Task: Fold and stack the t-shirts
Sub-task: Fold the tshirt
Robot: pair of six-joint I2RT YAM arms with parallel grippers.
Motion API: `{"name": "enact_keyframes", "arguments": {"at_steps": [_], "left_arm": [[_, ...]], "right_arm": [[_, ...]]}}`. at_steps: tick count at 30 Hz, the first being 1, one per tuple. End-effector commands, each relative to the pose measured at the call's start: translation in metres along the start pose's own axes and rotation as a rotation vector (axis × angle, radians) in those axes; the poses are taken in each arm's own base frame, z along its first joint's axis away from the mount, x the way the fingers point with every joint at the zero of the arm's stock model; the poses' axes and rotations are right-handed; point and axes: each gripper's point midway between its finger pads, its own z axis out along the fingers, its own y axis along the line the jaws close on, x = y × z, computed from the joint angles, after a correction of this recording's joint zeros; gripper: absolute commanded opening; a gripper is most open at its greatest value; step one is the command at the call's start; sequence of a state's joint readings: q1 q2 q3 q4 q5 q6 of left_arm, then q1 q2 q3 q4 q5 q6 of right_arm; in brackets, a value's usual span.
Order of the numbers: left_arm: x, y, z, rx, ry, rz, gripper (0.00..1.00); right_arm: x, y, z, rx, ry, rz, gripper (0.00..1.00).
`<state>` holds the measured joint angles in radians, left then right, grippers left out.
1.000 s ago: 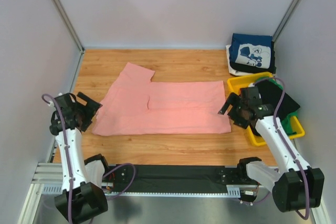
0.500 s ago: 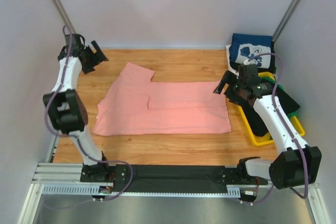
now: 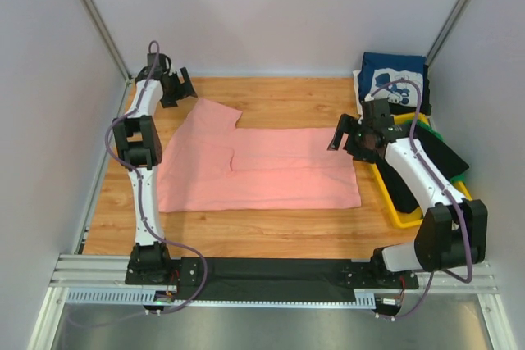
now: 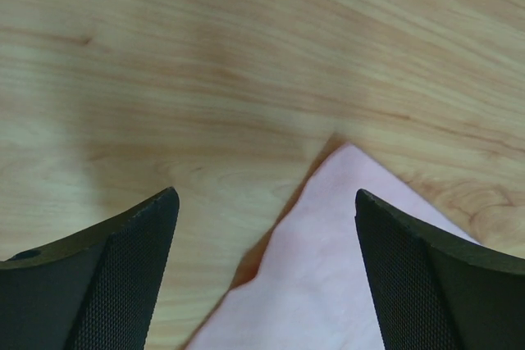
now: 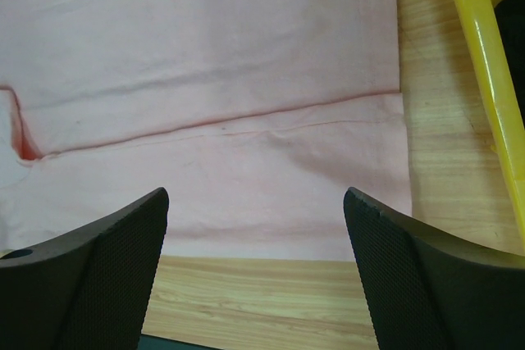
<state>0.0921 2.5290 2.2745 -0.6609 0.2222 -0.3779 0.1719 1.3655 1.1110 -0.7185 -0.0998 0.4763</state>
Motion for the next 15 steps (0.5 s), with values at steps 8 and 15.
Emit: {"name": "enact_keyframes", "arguments": {"at_steps": [8, 15], "left_arm": [[0.017, -0.036, 0.032, -0.006, -0.004, 0.023, 0.88], [0.035, -0.048, 0.040, -0.001, 0.037, 0.012, 0.65]], "right_arm": [[0.004, -0.004, 0.026, -0.001, 0.025, -0.039, 0.88], [-0.004, -0.006, 0.033, 0.028, 0.012, -0.037, 0.88]]}}
